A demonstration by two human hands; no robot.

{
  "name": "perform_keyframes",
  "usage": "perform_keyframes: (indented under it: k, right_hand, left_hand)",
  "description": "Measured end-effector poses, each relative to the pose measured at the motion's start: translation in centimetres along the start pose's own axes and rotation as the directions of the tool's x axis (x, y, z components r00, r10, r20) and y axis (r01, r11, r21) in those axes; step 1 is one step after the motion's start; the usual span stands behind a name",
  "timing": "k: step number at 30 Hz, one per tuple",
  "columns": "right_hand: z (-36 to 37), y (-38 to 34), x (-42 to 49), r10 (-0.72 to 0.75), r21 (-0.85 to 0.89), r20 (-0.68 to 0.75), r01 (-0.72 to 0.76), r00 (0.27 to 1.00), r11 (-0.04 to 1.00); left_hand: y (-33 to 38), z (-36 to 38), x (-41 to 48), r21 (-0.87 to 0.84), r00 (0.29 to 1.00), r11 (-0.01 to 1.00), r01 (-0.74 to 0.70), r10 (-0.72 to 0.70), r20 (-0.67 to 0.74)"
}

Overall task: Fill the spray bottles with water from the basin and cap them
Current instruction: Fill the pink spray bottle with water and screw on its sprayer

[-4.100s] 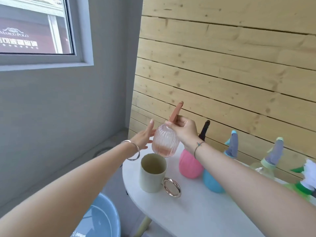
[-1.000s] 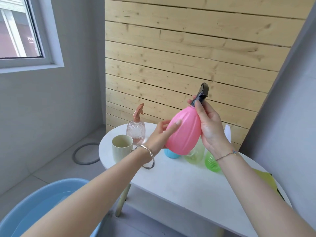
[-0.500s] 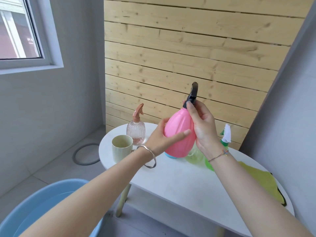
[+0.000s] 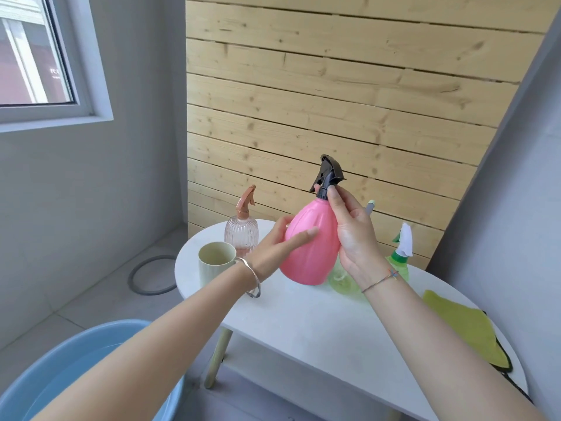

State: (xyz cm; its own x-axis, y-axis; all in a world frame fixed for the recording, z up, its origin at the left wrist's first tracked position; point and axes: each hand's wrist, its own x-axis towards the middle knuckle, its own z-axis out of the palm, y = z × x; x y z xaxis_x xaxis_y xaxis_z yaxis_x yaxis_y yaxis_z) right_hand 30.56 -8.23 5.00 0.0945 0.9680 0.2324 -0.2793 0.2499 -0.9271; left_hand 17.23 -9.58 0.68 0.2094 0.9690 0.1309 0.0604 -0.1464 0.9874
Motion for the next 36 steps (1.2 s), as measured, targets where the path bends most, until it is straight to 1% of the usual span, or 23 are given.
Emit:
perform_keyframes:
  k: [1, 3, 5, 8, 10, 12, 15, 18, 19, 21, 23, 25, 26, 30, 32, 33, 36]
  right_hand:
    - [0.0, 0.2, 0.0, -0.003, -0.009, 0.002, 0.003, 1.000, 1.000]
    - [0.2, 0.6, 0.0, 0.007, -0.005, -0.004, -0.007, 1.000, 1.000]
    - [0.2, 0.7, 0.0, 0.008, 0.006, -0.005, -0.008, 1.000, 1.000]
    - [0.2, 0.4, 0.3, -0.006, 0.006, 0.018, 0.006, 1.000, 1.000]
    - [0.1, -0.3, 0.8, -0.011, 0.064, 0.078, 0.006, 0.997, 0.998]
    - [-0.3, -1.5, 2.0, -0.060, 0.123, 0.090, 0.049, 0.994, 0.991]
    - [-1.2, -3.6, 3.7, -0.186, 0.133, 0.000, 0.184, 0.983, 0.974]
    - [-2.3, -5.2, 4.6, -0.295, 0.104, -0.066, 0.300, 0.953, 0.948]
    - [-2.5, -5.4, 4.7, -0.323, 0.057, -0.064, 0.326, 0.944, 0.944]
    - [-2.9, -4.6, 4.3, -0.330, -0.100, -0.024, 0.326, 0.944, 0.940]
    - [-3.6, -2.1, 3.1, -0.269, -0.264, 0.055, 0.274, 0.962, 0.925]
    - [-4.7, 1.4, 1.5, -0.137, -0.362, 0.156, 0.186, 0.978, 0.913]
    - [-5.4, 3.2, 0.7, -0.073, -0.406, 0.181, 0.142, 0.981, 0.903]
    - [-8.0, 10.2, -1.7, 0.154, -0.611, 0.190, -0.006, 0.970, 0.792]
    - [-8.5, 12.8, -2.4, 0.273, -0.670, 0.206, -0.068, 0.940, 0.740]
    - [-8.8, 13.6, -2.6, 0.313, -0.674, 0.212, -0.094, 0.926, 0.732]
    - [-8.9, 15.1, -2.6, 0.355, -0.683, 0.224, -0.113, 0.908, 0.721]
  left_hand:
    - [0.0, 0.1, -0.1, 0.016, 1.000, 1.000, -0.008, 0.008, 0.004]
    - [-0.6, 0.2, 0.0, 0.029, 0.999, 0.999, -0.022, 0.023, -0.032]
    - [-0.9, 0.0, 0.1, 0.019, 1.000, 1.000, 0.010, -0.010, -0.018]
    - [-0.8, -0.8, 0.4, -0.080, 0.987, 0.990, 0.120, -0.111, 0.115]
    - [-0.4, -1.3, 0.3, -0.131, 0.962, 0.970, 0.203, -0.173, 0.211]
    - [-0.6, -1.5, 0.1, -0.123, 0.941, 0.959, 0.256, -0.218, 0.259]
    - [-1.7, -1.9, -0.3, -0.022, 0.945, 0.971, 0.237, -0.225, 0.237]
    - [-3.4, -2.3, -0.6, 0.101, 0.948, 0.966, 0.236, -0.252, 0.195]
    - [-3.9, -2.5, -0.7, 0.111, 0.951, 0.965, 0.238, -0.255, 0.176]
    - [-4.6, -2.7, -1.0, 0.087, 0.959, 0.965, 0.246, -0.256, 0.124]
    - [-4.8, -3.0, -1.5, 0.040, 0.967, 0.970, 0.241, -0.243, 0.073]
    - [-5.0, -3.6, -2.2, -0.001, 0.978, 0.979, 0.202, -0.202, 0.048]
    - [-5.1, -4.0, -2.7, -0.019, 0.982, 0.983, 0.185, -0.184, 0.032]
    - [-5.8, -6.1, -4.7, -0.087, 0.986, 0.983, 0.159, -0.163, -0.044]
    - [-6.4, -6.8, -5.5, -0.070, 0.984, 0.984, 0.167, -0.171, -0.058]
    - [-6.5, -6.9, -5.8, -0.059, 0.983, 0.984, 0.170, -0.174, -0.057]
    - [-6.9, -7.2, -6.2, -0.032, 0.981, 0.983, 0.178, -0.180, -0.069]
